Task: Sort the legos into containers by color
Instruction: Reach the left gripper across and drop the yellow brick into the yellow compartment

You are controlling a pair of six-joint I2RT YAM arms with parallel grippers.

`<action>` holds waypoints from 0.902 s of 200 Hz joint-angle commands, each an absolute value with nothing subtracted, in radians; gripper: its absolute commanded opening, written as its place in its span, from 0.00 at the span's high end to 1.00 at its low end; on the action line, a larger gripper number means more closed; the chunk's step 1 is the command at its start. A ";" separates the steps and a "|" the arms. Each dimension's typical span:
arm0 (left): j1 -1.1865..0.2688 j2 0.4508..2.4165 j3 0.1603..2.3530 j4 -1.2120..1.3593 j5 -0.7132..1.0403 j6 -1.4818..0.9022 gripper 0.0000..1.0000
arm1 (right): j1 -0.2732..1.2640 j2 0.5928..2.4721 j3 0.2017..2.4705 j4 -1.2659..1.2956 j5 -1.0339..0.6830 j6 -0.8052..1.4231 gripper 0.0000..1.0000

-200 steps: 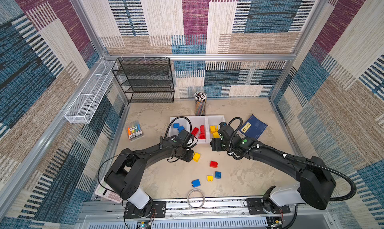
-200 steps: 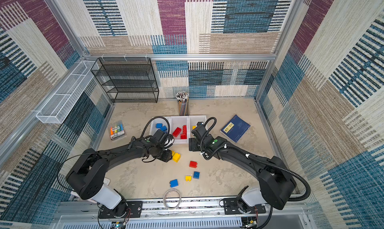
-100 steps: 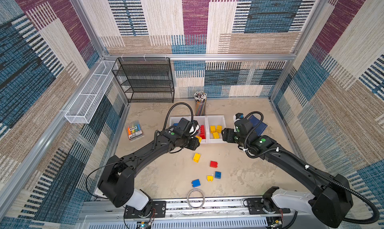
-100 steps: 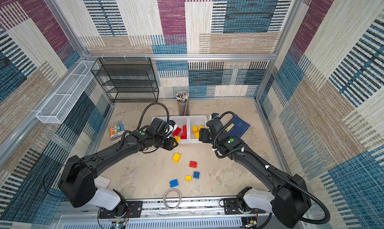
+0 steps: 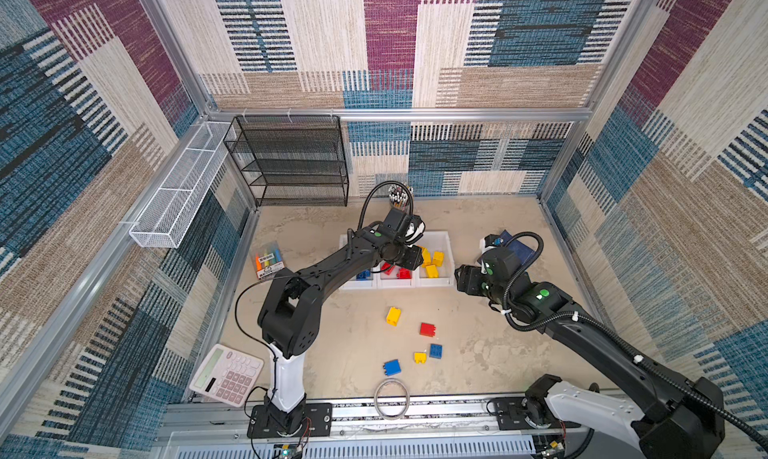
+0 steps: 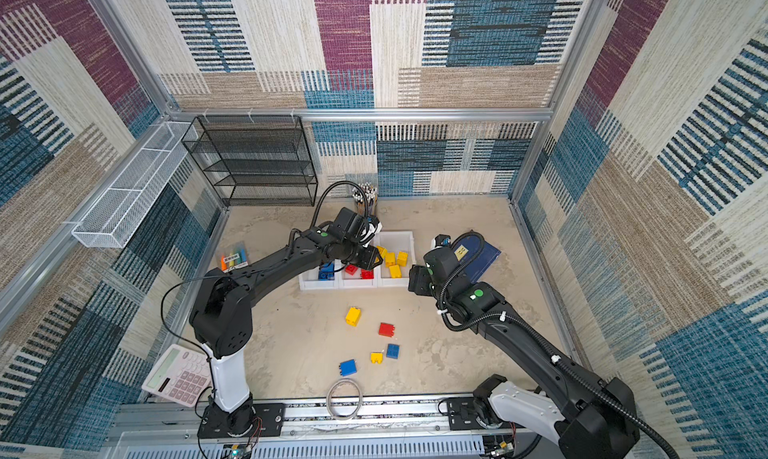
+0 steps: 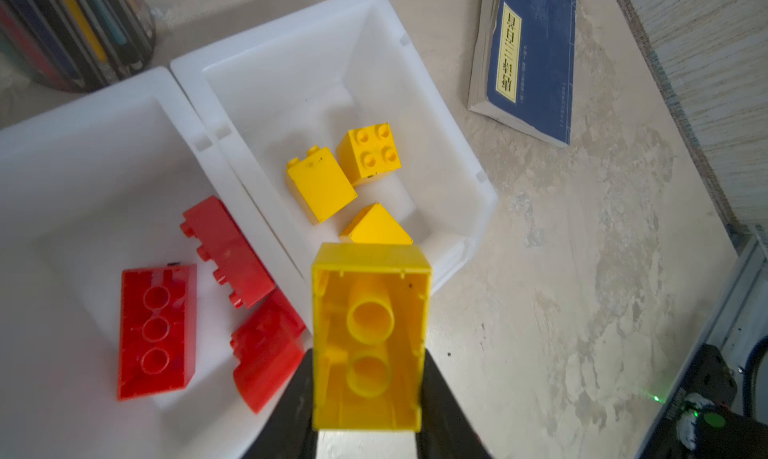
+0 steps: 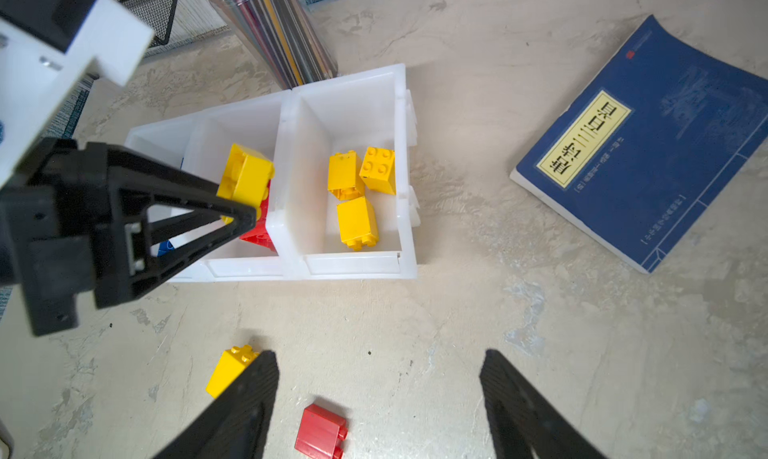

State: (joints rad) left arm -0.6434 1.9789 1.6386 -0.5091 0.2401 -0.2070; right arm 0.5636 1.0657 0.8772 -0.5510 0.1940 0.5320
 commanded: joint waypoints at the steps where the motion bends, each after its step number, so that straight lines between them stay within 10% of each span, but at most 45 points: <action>1: -0.645 2.039 1.710 -0.528 0.265 -0.206 0.73 | 0.565 1.060 0.880 -0.560 0.203 0.541 0.21; 92: -0.647 2.225 1.899 -0.549 0.301 -0.234 0.69 | 0.565 1.040 0.865 -0.592 0.181 0.575 0.21; 180: -0.649 2.167 1.881 -0.550 0.281 -0.232 0.43 | 0.565 1.055 0.882 -0.600 0.183 0.571 0.20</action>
State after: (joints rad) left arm -0.6529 2.2189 1.9064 -0.5480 0.2928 -0.2104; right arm 0.5636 1.0466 0.8703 -0.6067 0.1829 0.5709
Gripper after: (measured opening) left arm 0.564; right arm 0.797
